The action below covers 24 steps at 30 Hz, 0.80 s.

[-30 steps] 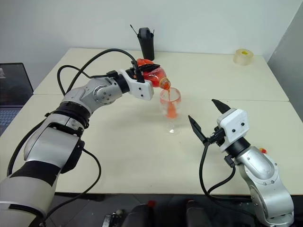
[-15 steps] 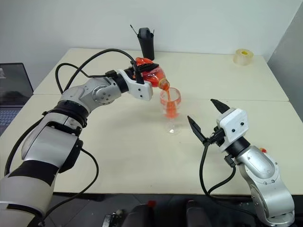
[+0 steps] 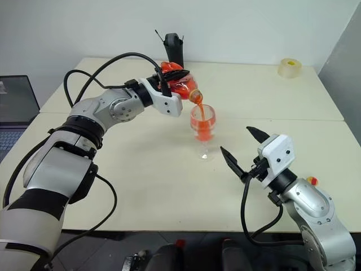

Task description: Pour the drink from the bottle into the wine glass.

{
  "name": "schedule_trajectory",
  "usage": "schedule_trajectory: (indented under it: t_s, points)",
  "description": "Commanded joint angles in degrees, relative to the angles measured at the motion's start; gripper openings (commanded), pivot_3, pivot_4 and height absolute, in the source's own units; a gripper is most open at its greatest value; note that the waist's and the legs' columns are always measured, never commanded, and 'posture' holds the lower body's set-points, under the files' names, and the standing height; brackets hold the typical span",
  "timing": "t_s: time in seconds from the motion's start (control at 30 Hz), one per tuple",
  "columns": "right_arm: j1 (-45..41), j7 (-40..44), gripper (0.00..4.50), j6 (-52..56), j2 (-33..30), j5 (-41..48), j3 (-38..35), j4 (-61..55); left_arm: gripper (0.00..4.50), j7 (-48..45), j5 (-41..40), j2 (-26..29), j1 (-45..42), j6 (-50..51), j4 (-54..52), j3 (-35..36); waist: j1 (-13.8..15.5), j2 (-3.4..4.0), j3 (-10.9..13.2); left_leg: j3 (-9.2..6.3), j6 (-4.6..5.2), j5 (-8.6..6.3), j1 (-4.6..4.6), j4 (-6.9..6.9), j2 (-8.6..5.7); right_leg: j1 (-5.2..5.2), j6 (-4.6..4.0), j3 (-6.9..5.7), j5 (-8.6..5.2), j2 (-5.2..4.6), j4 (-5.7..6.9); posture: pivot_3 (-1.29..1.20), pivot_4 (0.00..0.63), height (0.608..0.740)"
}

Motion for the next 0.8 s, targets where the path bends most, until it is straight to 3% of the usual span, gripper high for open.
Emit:
schedule_trajectory:
  t_s: [0.03, 0.8]
  points:
    - [-0.4, 0.1, 4.50, 0.4, -0.8, 1.8, -1.5, -3.1, 0.92, 2.8, 0.7, 1.0, -3.2, 0.1, -0.6, -0.2, 0.0, 0.00, 0.0, 0.00, 0.00, 0.00, 0.00, 0.00, -0.01, 0.00, 0.00, 0.00, 0.00, 0.00, 0.01, 0.00, 0.150, 0.740]
    - [-0.9, -0.2, 4.50, 0.8, -2.0, 3.4, -2.2, -2.7, 0.92, 5.1, 1.1, 1.3, -3.9, 1.0, 0.3, -0.8, 0.0, -0.01, 0.0, 0.03, 0.00, 0.00, 0.01, 0.02, -0.03, 0.00, 0.03, 0.01, -0.01, -0.03, 0.07, 0.00, 0.150, 0.740]
